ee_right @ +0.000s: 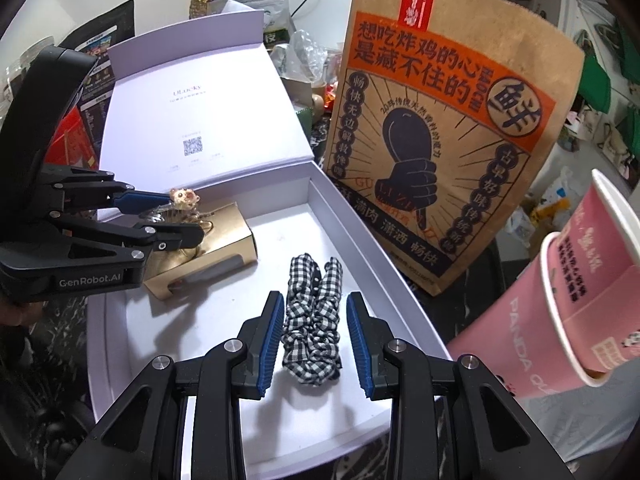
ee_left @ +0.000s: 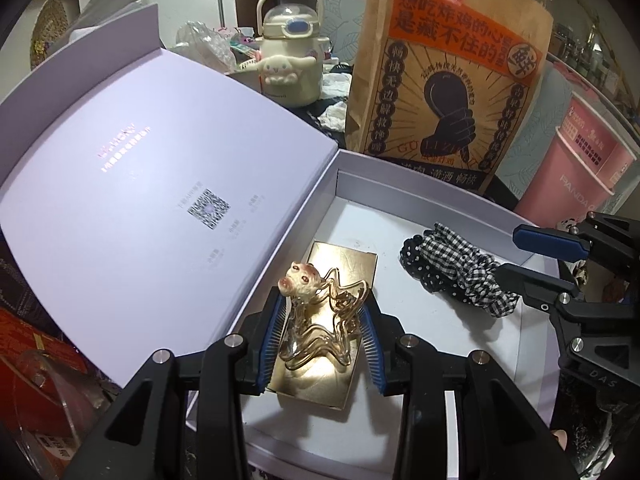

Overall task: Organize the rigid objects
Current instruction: 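Open the right tool to drop the scrunchie while the left tool releases the hair clip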

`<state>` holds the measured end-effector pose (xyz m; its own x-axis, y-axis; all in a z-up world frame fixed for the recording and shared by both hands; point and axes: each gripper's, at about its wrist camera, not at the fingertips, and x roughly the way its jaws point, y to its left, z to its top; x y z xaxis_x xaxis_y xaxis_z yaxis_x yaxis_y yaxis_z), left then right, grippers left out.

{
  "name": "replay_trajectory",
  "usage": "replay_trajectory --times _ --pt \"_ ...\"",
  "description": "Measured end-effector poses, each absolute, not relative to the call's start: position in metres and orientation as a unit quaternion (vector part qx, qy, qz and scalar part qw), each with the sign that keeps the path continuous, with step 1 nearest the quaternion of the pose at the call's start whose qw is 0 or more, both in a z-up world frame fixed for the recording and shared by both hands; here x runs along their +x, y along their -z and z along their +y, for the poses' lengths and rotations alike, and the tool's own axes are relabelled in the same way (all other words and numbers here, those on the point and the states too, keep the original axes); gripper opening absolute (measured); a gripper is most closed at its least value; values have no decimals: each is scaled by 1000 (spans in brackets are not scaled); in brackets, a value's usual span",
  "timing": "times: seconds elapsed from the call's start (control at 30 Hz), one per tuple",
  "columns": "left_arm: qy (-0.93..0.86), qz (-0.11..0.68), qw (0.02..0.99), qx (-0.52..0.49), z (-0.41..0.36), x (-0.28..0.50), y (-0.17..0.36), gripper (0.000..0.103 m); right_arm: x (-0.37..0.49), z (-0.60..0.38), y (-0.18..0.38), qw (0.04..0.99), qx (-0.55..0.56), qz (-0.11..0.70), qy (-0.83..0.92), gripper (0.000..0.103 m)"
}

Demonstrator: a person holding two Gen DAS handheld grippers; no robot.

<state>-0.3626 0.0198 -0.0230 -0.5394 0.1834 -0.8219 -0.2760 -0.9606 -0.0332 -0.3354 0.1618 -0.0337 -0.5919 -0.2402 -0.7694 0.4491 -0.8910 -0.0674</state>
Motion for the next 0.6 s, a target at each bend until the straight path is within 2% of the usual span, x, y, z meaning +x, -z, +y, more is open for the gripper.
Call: replay_trajectory --times 0.07,0.13,0.2,0.27,0.6 --pt "-876 47 133 -460 19 -360 19 38 -333 162 29 194 403 128 885 32" --pt "-879 47 135 -456 18 -357 14 45 -331 159 25 193 400 128 887 32" --pt "-883 48 136 -447 19 -351 8 56 -326 160 20 193 395 129 889 32" --pt "-887 48 138 -438 19 -344 1 61 -322 160 15 192 390 129 891 32" --pt "-899 53 137 -414 22 -334 -23 61 -298 160 -11 188 368 133 901 32"
